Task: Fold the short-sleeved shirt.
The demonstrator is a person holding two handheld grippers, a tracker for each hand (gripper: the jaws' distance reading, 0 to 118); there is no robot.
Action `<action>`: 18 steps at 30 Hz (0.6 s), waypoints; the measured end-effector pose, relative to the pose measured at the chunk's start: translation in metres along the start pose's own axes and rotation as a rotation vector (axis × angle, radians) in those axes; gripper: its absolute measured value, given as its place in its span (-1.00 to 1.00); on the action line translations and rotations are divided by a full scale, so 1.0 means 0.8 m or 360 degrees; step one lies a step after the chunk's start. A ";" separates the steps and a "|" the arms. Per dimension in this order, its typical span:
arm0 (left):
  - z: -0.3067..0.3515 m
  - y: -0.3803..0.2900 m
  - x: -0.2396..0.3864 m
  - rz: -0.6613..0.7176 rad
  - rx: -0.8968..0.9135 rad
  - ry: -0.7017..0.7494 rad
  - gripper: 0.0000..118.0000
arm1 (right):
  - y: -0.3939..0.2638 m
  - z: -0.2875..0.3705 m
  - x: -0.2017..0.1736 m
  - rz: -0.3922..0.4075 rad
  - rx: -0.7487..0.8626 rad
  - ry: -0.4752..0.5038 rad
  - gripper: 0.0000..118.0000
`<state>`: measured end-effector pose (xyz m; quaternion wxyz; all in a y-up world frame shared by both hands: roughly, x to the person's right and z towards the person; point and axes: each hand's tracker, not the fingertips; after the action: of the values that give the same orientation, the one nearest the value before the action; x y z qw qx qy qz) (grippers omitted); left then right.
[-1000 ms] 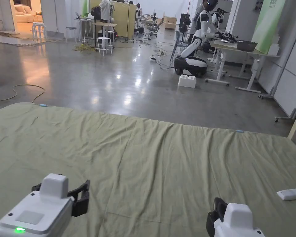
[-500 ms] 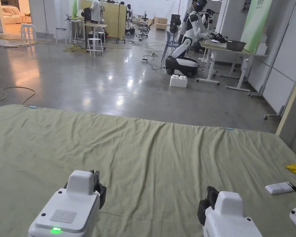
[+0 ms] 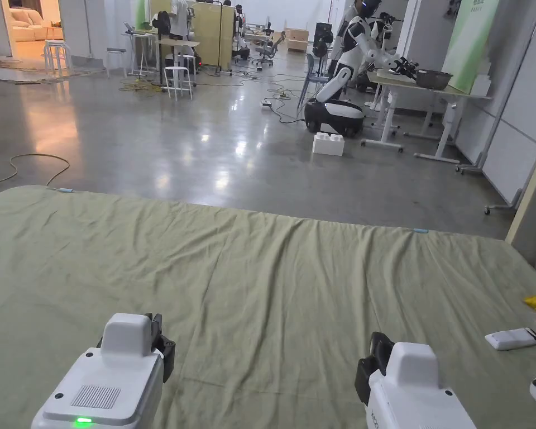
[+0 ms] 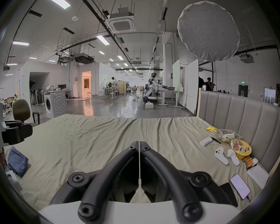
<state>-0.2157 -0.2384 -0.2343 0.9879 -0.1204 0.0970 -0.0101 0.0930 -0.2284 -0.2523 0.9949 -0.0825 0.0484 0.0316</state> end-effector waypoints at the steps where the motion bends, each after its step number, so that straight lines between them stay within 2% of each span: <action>1: 0.001 0.001 -0.001 -0.0009 0.0002 0.0004 -0.87 | 0.000 0.000 -0.001 0.0000 0.0001 0.0002 -0.97; 10: 0.002 0.004 0.002 -0.0012 0.0000 -0.0001 -0.87 | 0.001 0.001 -0.001 0.0020 0.0012 0.0006 -0.94; 11: 0.002 0.004 0.003 -0.0014 -0.0001 -0.0006 -0.87 | 0.001 0.001 -0.001 0.0022 0.0011 0.0001 -0.84; 12: 0.002 0.004 0.004 -0.0020 -0.0004 -0.0007 -0.83 | 0.001 0.000 -0.001 0.0028 0.0011 -0.0004 -0.55; 13: 0.001 0.005 0.003 -0.0025 -0.0007 -0.0013 -0.73 | 0.002 0.000 0.000 0.0042 0.0015 -0.0005 -0.27; 14: 0.001 0.005 0.004 -0.0033 -0.0005 -0.0014 -0.54 | 0.001 -0.001 0.001 0.0044 0.0011 -0.0003 -0.03; 15: 0.001 0.005 0.005 -0.0040 -0.0006 -0.0009 -0.15 | 0.000 -0.002 0.001 0.0047 0.0005 -0.0003 0.25; 16: 0.001 0.005 0.006 -0.0043 -0.0003 0.0002 0.16 | -0.001 -0.003 0.002 0.0051 -0.0003 -0.0015 0.39; 17: 0.001 0.005 0.004 -0.0042 0.0005 0.0014 0.34 | -0.002 -0.003 0.003 0.0054 -0.0002 -0.0032 0.50; 18: 0.001 0.005 0.004 -0.0040 0.0015 0.0024 0.41 | -0.003 -0.002 0.003 0.0060 0.0010 -0.0042 0.58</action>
<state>-0.2127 -0.2343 -0.2348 0.9875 -0.1168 0.1028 -0.0240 0.0958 -0.2308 -0.2540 0.9949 -0.0781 0.0370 0.0512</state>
